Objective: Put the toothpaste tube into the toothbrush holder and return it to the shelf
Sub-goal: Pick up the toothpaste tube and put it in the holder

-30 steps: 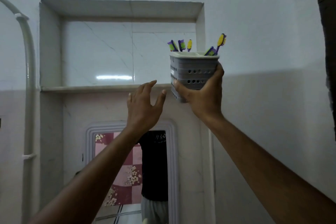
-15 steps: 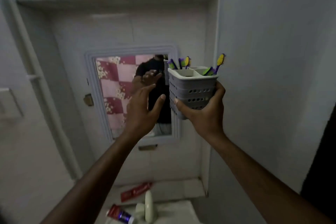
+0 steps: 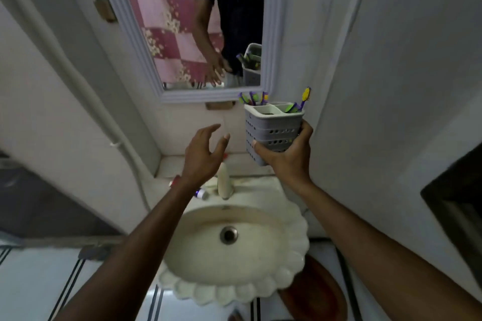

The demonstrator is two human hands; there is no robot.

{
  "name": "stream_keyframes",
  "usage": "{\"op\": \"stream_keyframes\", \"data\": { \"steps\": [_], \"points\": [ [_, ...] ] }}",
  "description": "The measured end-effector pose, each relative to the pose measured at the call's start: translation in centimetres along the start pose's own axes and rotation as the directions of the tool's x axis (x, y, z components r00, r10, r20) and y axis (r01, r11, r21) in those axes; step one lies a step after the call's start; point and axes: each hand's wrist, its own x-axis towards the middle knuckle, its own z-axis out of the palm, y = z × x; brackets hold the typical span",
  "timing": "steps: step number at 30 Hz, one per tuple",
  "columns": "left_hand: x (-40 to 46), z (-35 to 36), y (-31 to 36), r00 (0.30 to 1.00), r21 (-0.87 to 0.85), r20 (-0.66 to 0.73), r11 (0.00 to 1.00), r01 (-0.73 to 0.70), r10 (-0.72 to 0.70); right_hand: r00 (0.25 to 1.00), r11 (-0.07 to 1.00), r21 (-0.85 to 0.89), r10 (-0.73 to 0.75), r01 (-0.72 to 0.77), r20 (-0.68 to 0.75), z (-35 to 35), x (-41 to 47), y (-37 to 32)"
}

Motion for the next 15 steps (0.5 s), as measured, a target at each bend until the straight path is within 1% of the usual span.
{"op": "stream_keyframes", "data": {
  "steps": [3,6,9,11,12,15],
  "points": [
    [-1.1,1.6,-4.4,0.994,0.001,0.030,0.994,0.108,-0.108,0.996,0.985,-0.158,0.076,-0.068,0.042,1.5,-1.5,3.6],
    [-2.7,2.7,-8.1,0.980,-0.005,0.049,0.981,0.195,-0.195,0.989,0.969,-0.215,0.135,-0.117,0.067,2.6,-2.7,7.0],
    [-4.2,3.6,-11.9,0.961,0.115,0.079,0.960,0.257,-0.266,0.972,0.948,-0.253,0.220,-0.194,0.080,3.9,-3.7,9.8],
    [-5.1,3.8,-14.0,0.948,0.224,0.134,0.941,0.254,-0.288,0.964,0.932,-0.284,0.255,-0.225,0.075,4.6,-4.3,11.2],
    [-5.3,3.8,-15.0,0.941,0.279,0.181,0.932,0.231,-0.287,0.958,0.921,-0.306,0.276,-0.242,0.072,5.1,-4.5,11.8],
    [-5.5,3.9,-17.6,0.910,0.450,0.328,0.889,0.084,-0.252,0.951,0.890,-0.372,0.305,-0.263,0.059,6.1,-4.9,13.2]
  ]
}}
